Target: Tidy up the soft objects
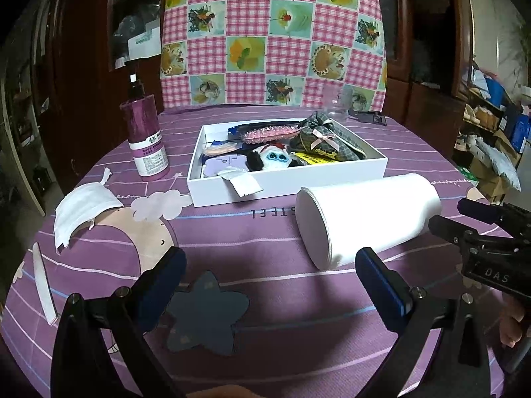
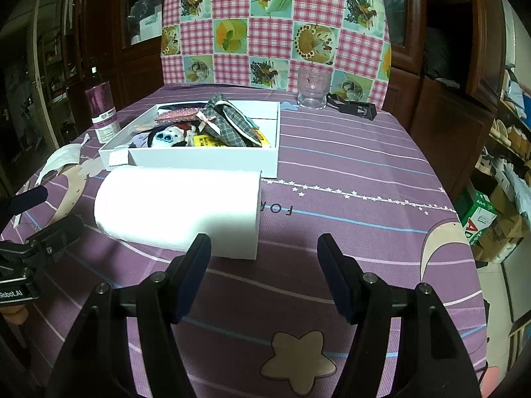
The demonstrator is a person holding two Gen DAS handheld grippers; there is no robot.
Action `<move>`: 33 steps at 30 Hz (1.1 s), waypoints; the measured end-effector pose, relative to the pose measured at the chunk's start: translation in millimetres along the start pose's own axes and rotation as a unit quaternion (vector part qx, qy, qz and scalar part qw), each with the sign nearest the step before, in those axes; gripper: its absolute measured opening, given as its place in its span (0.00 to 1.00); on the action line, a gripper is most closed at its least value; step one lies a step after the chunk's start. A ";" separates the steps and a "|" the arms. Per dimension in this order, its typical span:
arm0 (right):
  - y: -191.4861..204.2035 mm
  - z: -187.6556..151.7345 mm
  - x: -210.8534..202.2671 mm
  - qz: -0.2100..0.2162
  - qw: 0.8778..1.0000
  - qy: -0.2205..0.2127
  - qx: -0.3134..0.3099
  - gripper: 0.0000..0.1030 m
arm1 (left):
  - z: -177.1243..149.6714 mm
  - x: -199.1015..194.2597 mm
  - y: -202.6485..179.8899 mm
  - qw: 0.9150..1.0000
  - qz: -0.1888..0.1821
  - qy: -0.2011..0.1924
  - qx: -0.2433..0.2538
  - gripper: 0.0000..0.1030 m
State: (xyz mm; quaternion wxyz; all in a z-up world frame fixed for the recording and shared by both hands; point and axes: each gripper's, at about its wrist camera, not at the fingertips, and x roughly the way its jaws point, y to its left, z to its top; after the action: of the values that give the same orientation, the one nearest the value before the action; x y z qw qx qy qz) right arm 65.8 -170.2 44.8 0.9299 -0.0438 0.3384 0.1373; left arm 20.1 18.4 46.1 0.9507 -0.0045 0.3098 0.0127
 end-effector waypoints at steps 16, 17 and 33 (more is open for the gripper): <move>-0.4 -0.5 1.0 0.000 1.000 0.002 -0.001 0.65 | -0.5 -2.2 -0.3 1.000 -0.007 -0.004 -0.005 1.00; -0.5 -0.8 0.9 0.000 1.000 0.002 -0.001 0.65 | -0.6 -2.5 -0.3 1.000 -0.006 -0.005 -0.006 1.00; -0.6 -0.4 1.0 0.000 1.000 0.002 -0.002 0.65 | -1.1 -3.1 3.5 1.000 -0.015 -0.007 -0.019 1.00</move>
State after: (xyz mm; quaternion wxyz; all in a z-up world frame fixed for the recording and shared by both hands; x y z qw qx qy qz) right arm 66.4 -170.6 43.8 0.9290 -0.0462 0.3402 0.1382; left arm 16.9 21.8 47.1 0.9528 -0.0275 0.3023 0.0046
